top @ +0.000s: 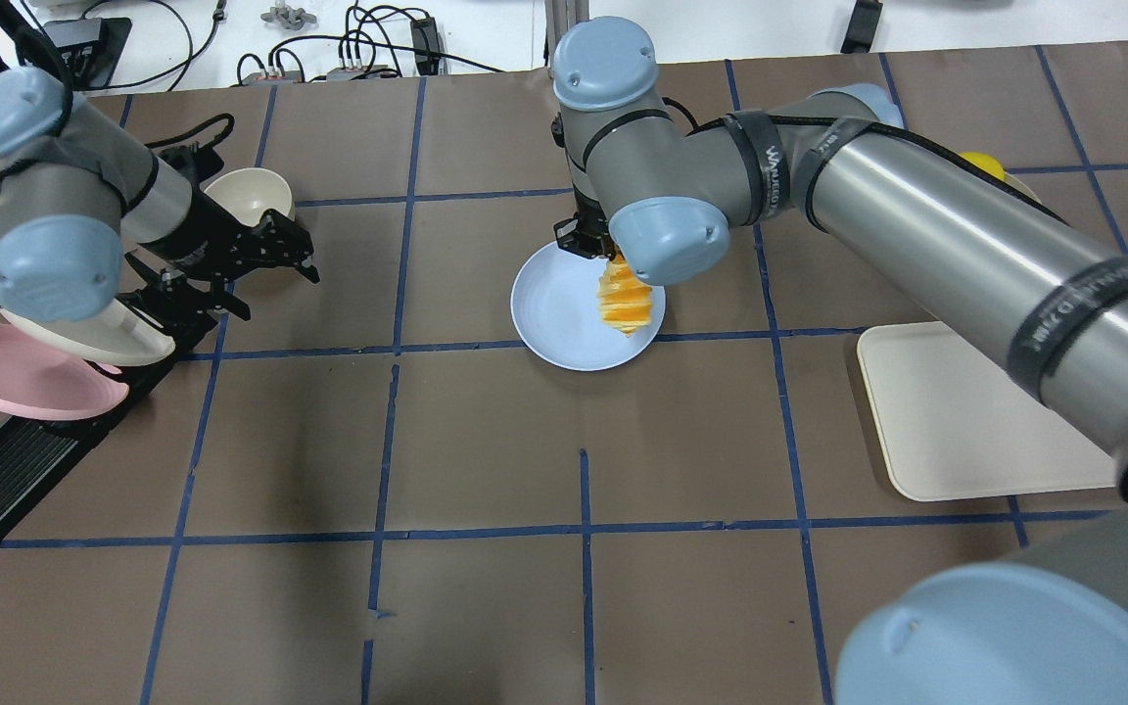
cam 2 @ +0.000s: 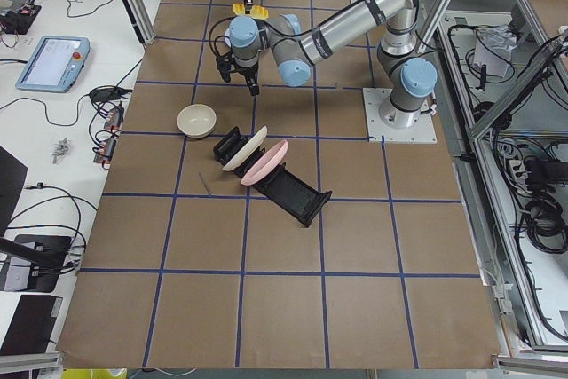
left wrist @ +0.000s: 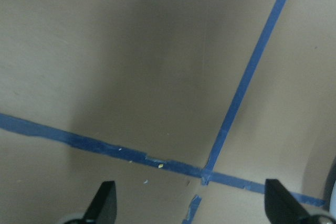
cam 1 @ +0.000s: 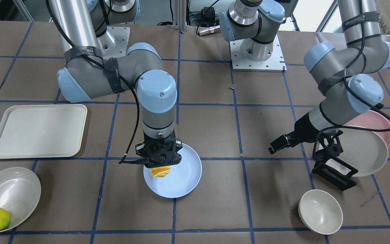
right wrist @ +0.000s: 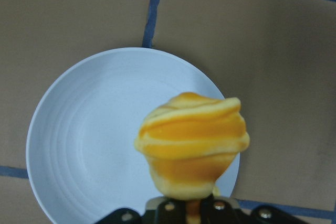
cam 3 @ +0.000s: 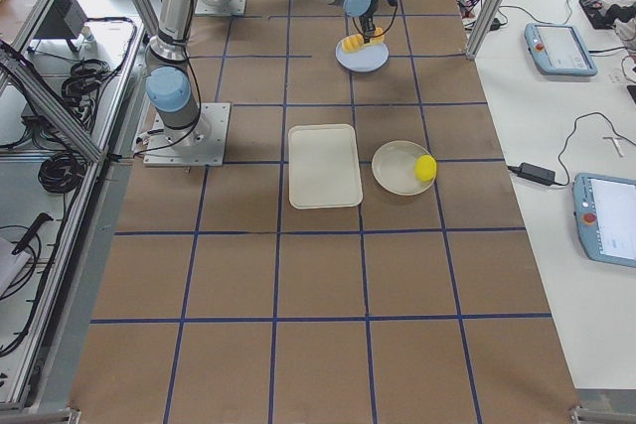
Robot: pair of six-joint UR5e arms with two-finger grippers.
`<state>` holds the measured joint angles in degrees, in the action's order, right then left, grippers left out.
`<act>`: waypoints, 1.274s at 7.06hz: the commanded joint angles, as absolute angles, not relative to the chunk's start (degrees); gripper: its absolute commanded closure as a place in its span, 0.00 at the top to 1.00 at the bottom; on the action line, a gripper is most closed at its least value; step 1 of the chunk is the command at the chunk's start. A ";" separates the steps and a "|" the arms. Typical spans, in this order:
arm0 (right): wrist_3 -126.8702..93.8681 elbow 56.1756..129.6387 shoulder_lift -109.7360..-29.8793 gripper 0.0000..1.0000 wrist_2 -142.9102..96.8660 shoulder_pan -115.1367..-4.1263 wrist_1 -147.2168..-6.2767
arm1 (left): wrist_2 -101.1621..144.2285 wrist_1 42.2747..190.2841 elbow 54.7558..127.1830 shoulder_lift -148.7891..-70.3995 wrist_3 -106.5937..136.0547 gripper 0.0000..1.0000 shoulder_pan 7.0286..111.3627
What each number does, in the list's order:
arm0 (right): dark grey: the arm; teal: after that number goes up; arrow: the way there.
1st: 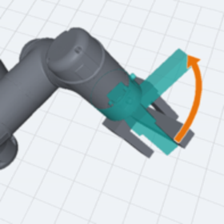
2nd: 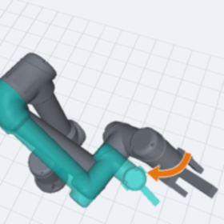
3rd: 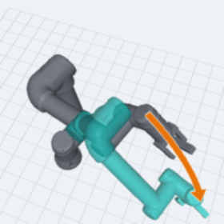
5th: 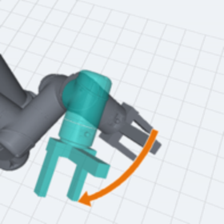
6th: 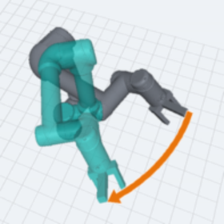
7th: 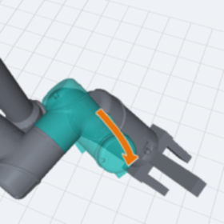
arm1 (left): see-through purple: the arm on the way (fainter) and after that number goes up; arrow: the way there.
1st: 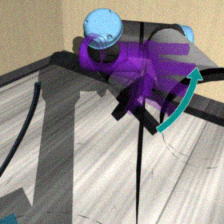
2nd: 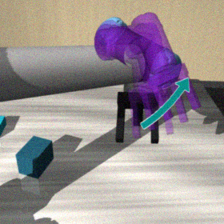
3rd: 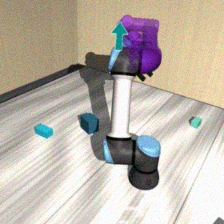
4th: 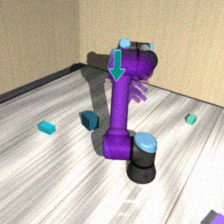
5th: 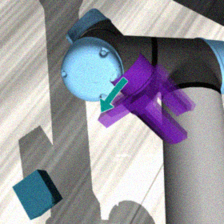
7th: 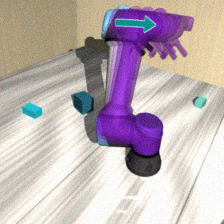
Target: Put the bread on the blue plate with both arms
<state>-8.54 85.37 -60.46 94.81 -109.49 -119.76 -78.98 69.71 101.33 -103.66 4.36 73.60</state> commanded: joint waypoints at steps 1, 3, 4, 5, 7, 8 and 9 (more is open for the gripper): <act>-8.96 82.80 -57.84 0.06 94.49 -111.35 -119.88 | -85.06 86.15 88.92 -103.79 4.22 1.00 73.47; -8.70 82.96 -55.99 0.09 94.66 -111.36 -120.85 | -85.43 96.45 80.45 -104.42 5.01 1.00 73.74; -8.27 83.49 -55.81 0.09 94.05 -111.27 -120.15 | -85.60 99.72 79.46 -103.63 9.97 1.00 74.26; -8.26 83.76 -55.46 0.09 92.74 -111.18 -119.62 | -86.56 100.71 79.45 -102.75 13.67 1.00 75.92; -6.17 83.85 -55.28 0.97 92.20 -110.83 -119.36 | -90.44 101.60 79.54 -100.47 17.12 1.00 80.14; -4.67 83.41 -55.46 1.00 92.20 -110.57 -119.36 | -87.74 101.60 79.37 -99.76 17.23 1.00 80.59; -4.57 83.58 -55.46 1.00 92.20 -110.74 -119.36 | -86.24 101.60 79.45 -100.10 17.49 1.00 80.60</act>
<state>-5.31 83.60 -55.42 92.26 -110.74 -119.39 -88.07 101.51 79.43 -100.22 16.95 80.20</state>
